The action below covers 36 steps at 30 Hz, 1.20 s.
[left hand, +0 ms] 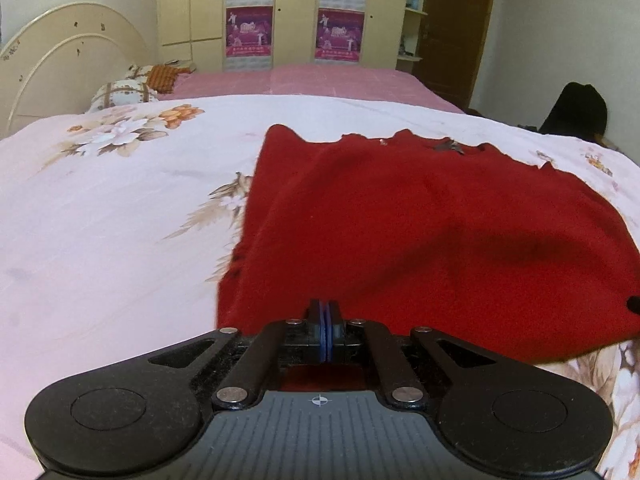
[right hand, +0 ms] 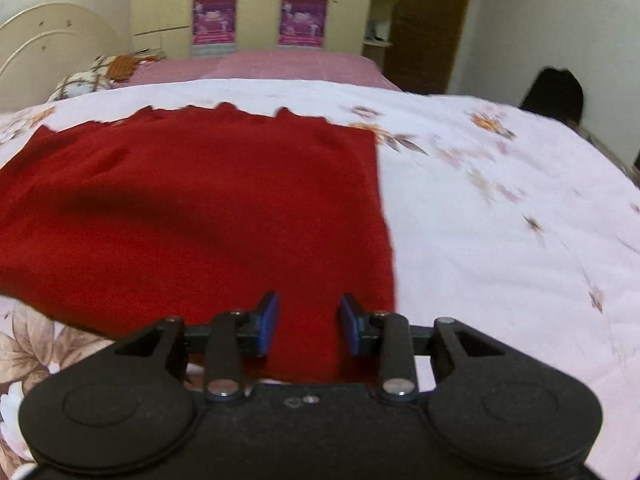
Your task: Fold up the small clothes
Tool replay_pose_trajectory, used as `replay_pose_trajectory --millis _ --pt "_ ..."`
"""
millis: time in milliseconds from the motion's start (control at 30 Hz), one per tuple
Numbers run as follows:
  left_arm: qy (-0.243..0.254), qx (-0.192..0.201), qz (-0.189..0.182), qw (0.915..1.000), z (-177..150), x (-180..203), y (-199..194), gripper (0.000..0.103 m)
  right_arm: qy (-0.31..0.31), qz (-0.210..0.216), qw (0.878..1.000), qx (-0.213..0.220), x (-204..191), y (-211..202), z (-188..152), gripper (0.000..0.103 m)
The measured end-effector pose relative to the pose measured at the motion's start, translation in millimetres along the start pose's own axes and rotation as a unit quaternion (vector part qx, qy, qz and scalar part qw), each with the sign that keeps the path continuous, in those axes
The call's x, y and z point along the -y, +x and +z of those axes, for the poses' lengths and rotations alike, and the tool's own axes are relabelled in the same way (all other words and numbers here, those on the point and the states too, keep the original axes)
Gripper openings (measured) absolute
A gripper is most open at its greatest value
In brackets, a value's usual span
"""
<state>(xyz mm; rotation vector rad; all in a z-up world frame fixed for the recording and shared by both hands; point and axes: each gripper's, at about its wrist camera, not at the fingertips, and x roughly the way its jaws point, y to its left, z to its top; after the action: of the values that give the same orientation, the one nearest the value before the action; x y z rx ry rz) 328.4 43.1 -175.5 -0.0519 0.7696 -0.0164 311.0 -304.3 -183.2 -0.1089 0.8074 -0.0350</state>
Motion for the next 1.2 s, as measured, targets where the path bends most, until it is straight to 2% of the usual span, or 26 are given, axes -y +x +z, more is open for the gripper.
replay_pose_trajectory --millis 133,233,367,500,633,700,1033,1200 --pt "-0.005 -0.007 0.0 1.0 1.5 0.5 -9.0 0.004 0.003 -0.011 1.0 -0.006 -3.9 -4.0 0.1 0.032" --pt "0.0 0.005 -0.014 0.9999 6.8 11.7 -20.1 0.004 0.031 0.023 0.999 0.008 -9.5 -17.4 8.7 0.031" --pt "0.01 -0.006 -0.042 0.999 13.0 37.4 -17.5 0.004 0.033 0.059 0.998 0.014 -34.3 -19.3 21.9 0.032" --pt "0.034 -0.012 -0.05 0.9981 12.2 64.3 -10.9 0.004 0.001 0.063 0.998 0.022 -63.9 -17.7 27.7 0.032" --pt "0.044 -0.013 -0.037 0.9983 3.0 70.3 -1.5 0.005 -0.035 0.05 0.998 0.009 -80.6 -9.5 20.2 0.033" --pt "0.033 -0.017 -0.04 0.9985 3.6 67.2 -2.7 0.005 -0.045 0.043 0.998 -0.006 -80.3 0.5 11.6 0.034" --pt "0.038 -0.01 -0.037 0.9985 -2.9 66.1 -9.9 0.005 -0.045 0.056 0.997 -0.01 -72.8 -5.3 7.2 0.036" --pt "0.027 -0.02 -0.04 0.9986 2.4 64.4 -8.2 0.005 -0.046 0.058 0.997 -0.015 -72.6 -7.3 8.7 0.036"
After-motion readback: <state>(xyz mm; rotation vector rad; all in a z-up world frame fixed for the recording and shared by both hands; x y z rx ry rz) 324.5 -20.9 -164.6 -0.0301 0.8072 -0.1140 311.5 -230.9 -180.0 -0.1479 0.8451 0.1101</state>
